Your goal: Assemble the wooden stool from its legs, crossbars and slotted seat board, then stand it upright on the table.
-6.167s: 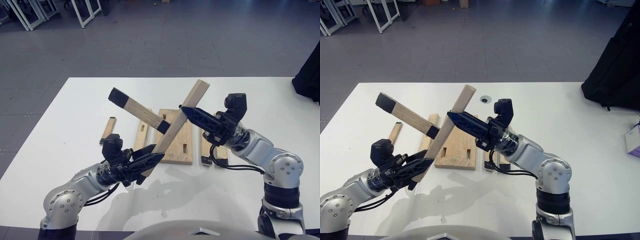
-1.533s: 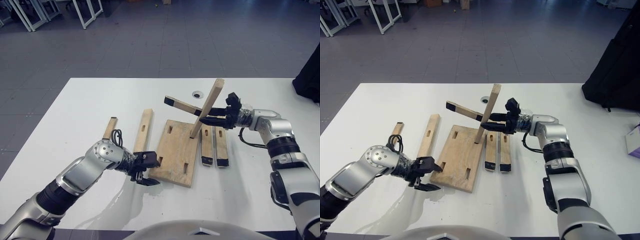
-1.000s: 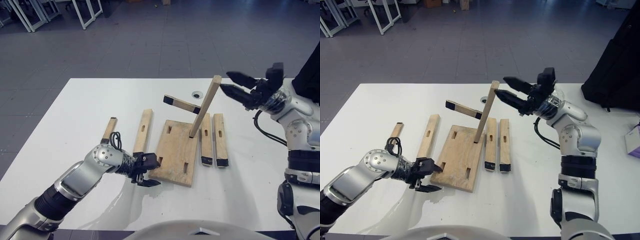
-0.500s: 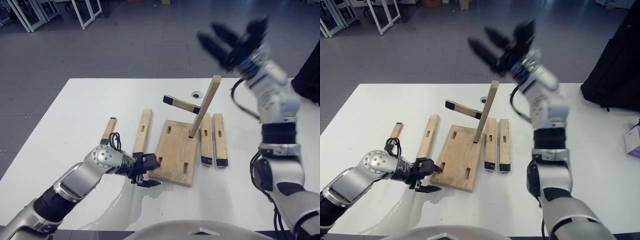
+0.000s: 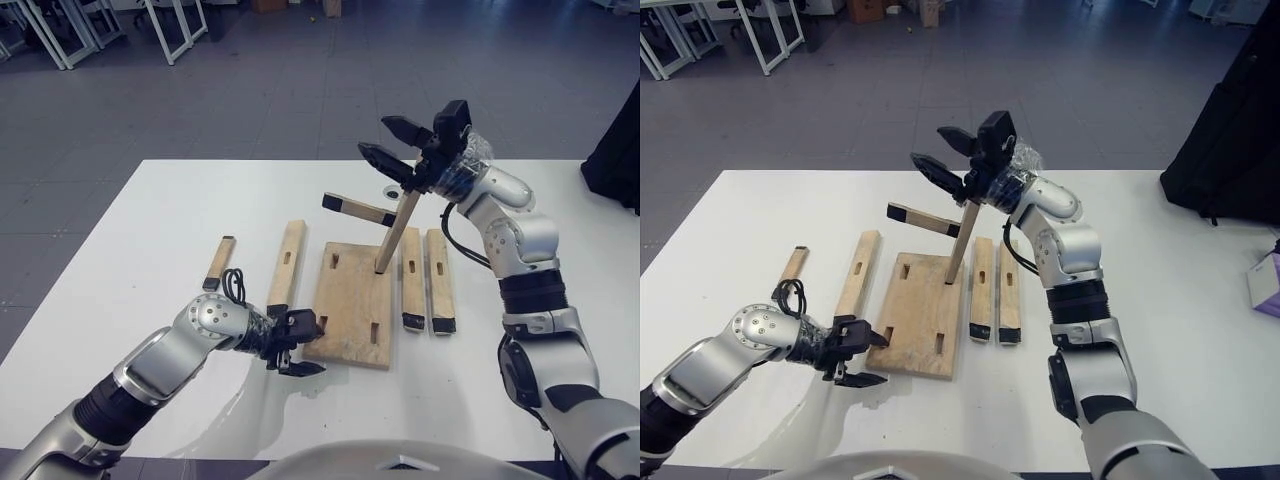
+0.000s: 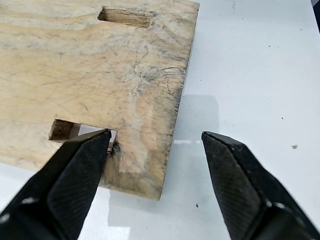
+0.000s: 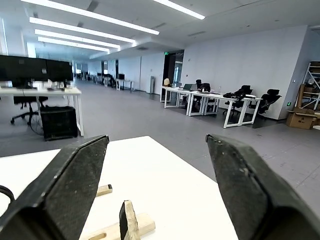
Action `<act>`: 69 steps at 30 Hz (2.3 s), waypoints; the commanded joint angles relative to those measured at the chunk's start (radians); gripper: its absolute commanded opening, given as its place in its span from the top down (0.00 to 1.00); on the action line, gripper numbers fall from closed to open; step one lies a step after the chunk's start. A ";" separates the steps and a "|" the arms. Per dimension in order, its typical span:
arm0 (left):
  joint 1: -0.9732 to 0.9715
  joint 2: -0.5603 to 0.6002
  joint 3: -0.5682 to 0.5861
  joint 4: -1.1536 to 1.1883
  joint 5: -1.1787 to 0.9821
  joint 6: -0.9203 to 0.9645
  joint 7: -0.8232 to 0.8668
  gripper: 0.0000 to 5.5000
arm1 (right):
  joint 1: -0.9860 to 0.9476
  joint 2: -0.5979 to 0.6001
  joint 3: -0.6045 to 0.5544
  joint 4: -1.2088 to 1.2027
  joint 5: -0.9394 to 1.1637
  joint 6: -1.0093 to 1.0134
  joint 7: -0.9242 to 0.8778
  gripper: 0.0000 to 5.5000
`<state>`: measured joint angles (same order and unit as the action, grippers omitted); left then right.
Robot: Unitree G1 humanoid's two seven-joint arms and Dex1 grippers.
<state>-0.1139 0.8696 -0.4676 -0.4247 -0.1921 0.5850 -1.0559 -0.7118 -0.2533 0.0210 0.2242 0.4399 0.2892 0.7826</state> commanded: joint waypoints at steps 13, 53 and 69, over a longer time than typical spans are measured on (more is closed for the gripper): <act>0.148 -0.005 0.026 0.021 -0.051 0.091 0.080 0.39 | 0.189 -0.087 -0.399 -0.261 0.273 0.176 -0.285 0.35; 0.214 -0.161 0.409 -0.096 -0.263 0.080 0.339 0.25 | 0.756 0.062 -0.139 -0.602 -0.102 0.662 -0.790 0.63; 0.196 -0.397 0.543 0.063 -0.574 -0.020 0.249 0.25 | 0.628 0.103 -0.375 -0.657 0.890 0.507 -0.102 0.63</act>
<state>0.0744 0.4836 0.0376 -0.3188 -0.6573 0.5159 -0.7741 -0.1328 -0.0864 -0.4118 -0.3646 1.3248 0.7528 0.6132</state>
